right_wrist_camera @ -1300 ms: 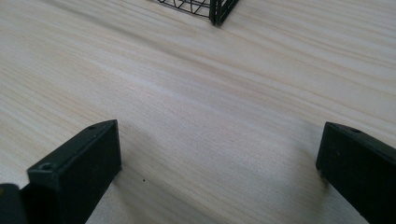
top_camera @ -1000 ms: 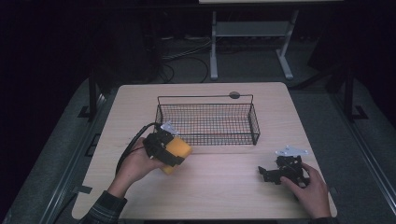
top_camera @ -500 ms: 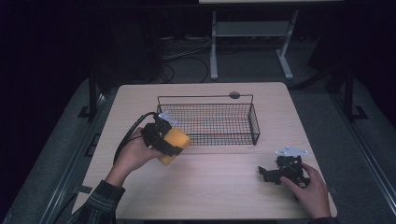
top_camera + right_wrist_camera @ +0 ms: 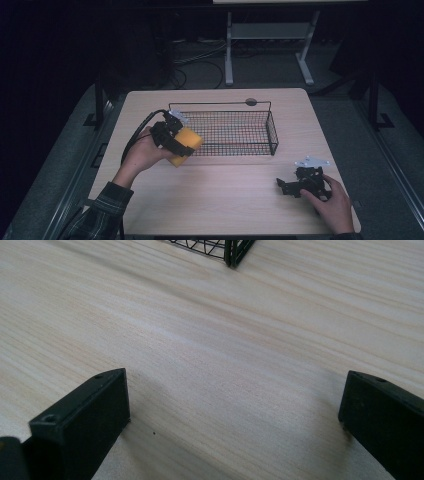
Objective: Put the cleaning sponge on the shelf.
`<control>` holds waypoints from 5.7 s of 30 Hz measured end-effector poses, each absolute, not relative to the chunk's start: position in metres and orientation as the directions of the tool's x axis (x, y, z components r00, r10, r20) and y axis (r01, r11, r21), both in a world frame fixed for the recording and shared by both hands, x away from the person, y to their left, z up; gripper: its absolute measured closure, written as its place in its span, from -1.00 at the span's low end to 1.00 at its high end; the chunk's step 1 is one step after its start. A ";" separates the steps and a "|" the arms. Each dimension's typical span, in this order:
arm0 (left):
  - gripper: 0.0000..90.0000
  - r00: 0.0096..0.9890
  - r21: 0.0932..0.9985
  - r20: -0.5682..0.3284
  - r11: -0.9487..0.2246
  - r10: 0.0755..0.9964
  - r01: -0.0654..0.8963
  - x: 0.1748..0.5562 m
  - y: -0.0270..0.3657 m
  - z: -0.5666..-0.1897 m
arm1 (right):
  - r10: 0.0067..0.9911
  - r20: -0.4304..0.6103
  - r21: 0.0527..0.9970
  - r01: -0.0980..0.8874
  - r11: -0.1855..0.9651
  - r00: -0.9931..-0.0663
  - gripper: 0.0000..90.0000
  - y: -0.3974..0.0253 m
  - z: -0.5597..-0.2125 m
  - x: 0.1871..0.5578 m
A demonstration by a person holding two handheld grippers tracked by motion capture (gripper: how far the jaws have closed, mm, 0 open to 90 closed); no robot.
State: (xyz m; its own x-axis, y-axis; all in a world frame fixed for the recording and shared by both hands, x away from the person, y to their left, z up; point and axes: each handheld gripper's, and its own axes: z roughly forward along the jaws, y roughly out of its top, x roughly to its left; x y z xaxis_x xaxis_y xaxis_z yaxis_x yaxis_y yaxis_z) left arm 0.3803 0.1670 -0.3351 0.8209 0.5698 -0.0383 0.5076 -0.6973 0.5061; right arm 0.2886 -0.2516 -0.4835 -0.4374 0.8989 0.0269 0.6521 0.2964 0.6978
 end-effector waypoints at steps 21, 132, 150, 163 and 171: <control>-0.56 0.788 0.512 -0.030 -0.667 0.615 0.541 0.426 0.169 -0.331 | 0.899 0.027 0.696 0.654 0.297 -0.437 -1.00 -0.252 -0.484 0.289; -0.69 0.757 0.478 -0.021 -0.658 0.653 0.582 0.477 0.162 -0.394 | 0.899 0.028 0.696 0.654 0.296 -0.436 -1.00 -0.252 -0.484 0.289; -0.70 0.755 0.551 -0.015 -0.624 0.656 0.554 0.450 0.190 -0.359 | 0.899 0.027 0.696 0.654 0.297 -0.437 -1.00 -0.252 -0.484 0.289; -0.69 0.739 0.608 0.004 -0.588 0.674 0.533 0.409 0.211 -0.353 | 0.899 0.027 0.696 0.654 0.297 -0.437 -1.00 -0.252 -0.484 0.289; -0.69 0.723 0.635 0.006 -0.561 0.691 0.531 0.377 0.226 -0.357 | 0.899 0.026 0.696 0.654 0.297 -0.437 -1.00 -0.252 -0.484 0.288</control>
State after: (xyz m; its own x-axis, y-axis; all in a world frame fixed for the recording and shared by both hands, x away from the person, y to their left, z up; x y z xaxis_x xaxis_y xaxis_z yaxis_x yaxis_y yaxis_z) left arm 0.3775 0.2261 -0.3571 0.7228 0.6911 0.0060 0.5311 -0.5610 0.6350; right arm 0.2885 -0.2517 -0.4835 -0.4369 0.8991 0.0265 0.6540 0.2973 0.6956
